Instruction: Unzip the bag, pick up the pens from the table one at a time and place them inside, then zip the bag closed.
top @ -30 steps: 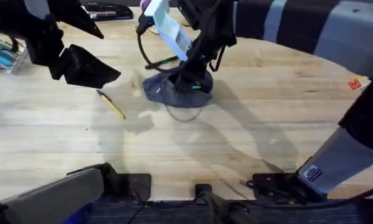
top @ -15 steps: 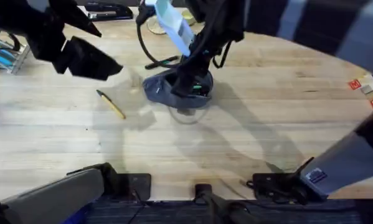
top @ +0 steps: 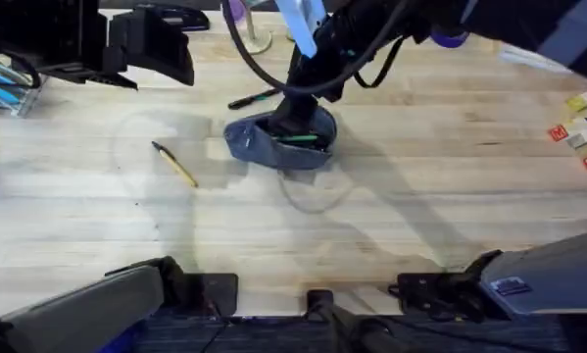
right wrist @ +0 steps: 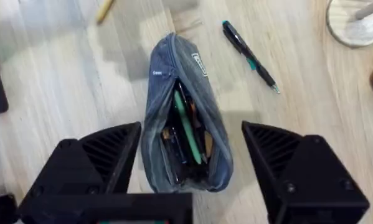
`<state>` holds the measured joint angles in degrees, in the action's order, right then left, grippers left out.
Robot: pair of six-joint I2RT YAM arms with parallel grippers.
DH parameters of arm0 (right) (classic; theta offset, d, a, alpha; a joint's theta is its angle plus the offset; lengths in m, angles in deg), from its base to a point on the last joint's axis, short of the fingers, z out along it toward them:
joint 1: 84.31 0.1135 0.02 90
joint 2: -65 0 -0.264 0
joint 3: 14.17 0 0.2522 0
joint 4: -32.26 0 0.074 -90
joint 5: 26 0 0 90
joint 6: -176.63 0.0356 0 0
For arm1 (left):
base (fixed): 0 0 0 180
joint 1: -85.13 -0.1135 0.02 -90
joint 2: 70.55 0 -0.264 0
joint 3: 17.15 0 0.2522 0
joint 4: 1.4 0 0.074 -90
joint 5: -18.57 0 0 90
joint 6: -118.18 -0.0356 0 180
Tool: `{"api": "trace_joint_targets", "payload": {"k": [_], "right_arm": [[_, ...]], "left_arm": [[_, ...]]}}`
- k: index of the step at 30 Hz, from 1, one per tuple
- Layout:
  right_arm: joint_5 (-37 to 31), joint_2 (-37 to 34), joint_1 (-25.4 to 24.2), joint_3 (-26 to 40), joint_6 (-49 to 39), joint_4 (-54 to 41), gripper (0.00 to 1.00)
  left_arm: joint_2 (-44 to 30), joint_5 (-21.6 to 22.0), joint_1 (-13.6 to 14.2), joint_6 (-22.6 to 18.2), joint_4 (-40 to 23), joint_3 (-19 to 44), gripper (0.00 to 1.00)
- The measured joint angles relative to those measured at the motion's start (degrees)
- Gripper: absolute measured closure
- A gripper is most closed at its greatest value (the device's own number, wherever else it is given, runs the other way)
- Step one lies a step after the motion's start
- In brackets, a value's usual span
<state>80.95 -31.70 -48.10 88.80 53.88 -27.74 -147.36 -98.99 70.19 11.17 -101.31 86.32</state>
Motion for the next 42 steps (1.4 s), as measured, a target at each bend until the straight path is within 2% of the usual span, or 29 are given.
{"api": "trace_joint_targets", "payload": {"k": [4,11,17,24,27,32,37,42], "right_arm": [[0.0,0.0,0.0,0.0,-0.01,0.08,0.004],[-0.02,0.06,0.0,0.0,-0.01,0.63,0.005],[-0.04,1.19,-0.01,0.0,0.28,0.57,0.004],[-2.48,1.51,-1.6,0.0,5.16,0.5,0.004],[-2.95,1.51,-3.02,0.0,7.48,0.47,0.004],[-3.67,1.56,-4.24,0.0,9.25,0.15,0.005],[-3.67,3.25,-4.24,0.0,10.05,-0.33,0.004],[-3.67,6.71,-4.24,0.0,11.48,-0.87,0.004]], "left_arm": [[0.0,0.79,0.0,5.3,0.02,0.0,0.007],[-1.36,5.62,0.0,18.81,-0.59,-0.12,0.007],[-3.96,7.54,0.02,27.06,1.54,-3.07,0.008],[-4.01,15.96,1.28,37.44,2.24,-6.44,0.007],[-3.11,18.84,2.12,40.22,3.4,-8.78,0.008],[-1.94,20.94,2.27,43.97,6.68,-15.68,0.008],[-1.95,21.47,2.37,47.66,15.67,-24.23,0.008],[-1.95,21.64,3.53,49.27,22.06,-29.74,0.008]]}}
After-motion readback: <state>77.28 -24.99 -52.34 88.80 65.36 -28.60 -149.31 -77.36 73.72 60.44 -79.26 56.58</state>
